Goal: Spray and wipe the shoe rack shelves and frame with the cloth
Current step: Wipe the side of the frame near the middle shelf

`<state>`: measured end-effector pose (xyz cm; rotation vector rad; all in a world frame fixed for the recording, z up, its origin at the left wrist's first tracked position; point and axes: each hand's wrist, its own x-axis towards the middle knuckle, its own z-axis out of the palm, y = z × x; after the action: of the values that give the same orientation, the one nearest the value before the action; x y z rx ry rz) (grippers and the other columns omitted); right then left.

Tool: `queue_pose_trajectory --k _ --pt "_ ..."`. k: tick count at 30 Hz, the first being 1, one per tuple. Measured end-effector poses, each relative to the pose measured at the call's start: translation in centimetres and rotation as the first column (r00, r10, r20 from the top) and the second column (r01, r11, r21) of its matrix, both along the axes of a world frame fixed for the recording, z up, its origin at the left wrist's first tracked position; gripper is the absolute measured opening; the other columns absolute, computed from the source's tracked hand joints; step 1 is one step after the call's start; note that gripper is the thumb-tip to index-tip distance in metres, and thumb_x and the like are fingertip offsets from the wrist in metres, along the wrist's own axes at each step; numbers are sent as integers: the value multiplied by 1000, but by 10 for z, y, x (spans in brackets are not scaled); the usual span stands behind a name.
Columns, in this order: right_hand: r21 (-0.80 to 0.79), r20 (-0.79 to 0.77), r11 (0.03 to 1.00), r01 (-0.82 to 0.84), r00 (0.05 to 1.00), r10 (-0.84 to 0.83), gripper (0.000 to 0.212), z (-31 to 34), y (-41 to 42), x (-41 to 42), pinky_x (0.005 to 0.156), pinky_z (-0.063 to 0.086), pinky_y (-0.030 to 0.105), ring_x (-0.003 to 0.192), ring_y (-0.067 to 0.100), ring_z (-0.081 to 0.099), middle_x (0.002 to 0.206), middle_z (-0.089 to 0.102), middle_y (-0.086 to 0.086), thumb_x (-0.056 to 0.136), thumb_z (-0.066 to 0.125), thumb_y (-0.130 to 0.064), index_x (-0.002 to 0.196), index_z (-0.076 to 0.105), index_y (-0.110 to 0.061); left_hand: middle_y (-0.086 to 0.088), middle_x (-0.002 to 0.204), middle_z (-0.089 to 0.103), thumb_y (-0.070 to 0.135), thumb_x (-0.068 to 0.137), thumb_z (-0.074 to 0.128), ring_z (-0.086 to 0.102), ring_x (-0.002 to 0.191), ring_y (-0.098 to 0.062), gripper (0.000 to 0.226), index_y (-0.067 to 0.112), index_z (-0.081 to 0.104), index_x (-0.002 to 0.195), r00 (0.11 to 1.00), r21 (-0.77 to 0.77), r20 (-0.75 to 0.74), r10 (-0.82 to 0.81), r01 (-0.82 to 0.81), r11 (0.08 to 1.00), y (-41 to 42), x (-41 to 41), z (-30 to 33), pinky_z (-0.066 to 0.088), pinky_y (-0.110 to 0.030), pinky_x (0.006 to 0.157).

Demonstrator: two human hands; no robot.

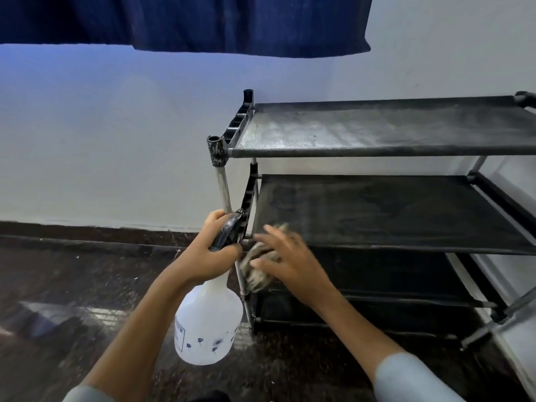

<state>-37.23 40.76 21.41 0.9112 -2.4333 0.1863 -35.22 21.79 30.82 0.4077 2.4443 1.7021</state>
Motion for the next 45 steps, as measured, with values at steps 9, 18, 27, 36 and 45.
queue_pose_trajectory --k 9,18,27,36,45 --pt "248 79 967 -64 996 46 26 20 42 -1 90 53 40 116 34 58 113 65 16 60 85 -12 81 71 -19 3 114 39 -9 92 46 50 64 -1 34 12 51 118 999 10 40 27 -27 1000 -1 -3 -8 44 -15 57" --pt "445 20 876 -185 980 197 27 39 19 -15 86 54 35 107 25 63 104 67 8 59 85 -17 80 71 -28 -1 95 41 -7 89 48 49 53 3 31 24 51 90 991 58 116 68 -75 995 3 -4 -1 41 -10 49" --pt "382 242 853 -355 930 278 29 44 38 -36 92 42 29 102 12 51 112 55 -1 91 51 -35 115 54 -19 -1 115 37 -9 92 45 50 74 -11 41 19 48 122 996 11 75 54 -55 998 -5 -3 -4 45 -15 57" --pt "577 127 783 -231 973 193 33 68 139 -1 75 53 28 97 26 62 109 64 10 68 81 -7 96 69 -19 -1 126 27 -5 92 46 49 76 -15 56 22 41 141 983 -41 159 92 -87 995 0 0 -10 48 -13 53" --pt "473 113 803 -363 929 354 26 47 -13 -43 80 53 36 103 24 58 113 60 8 94 52 -20 117 62 -14 -12 129 30 -9 90 47 51 79 -17 42 26 54 112 987 -96 115 115 -104 990 9 -1 -10 49 -16 55"
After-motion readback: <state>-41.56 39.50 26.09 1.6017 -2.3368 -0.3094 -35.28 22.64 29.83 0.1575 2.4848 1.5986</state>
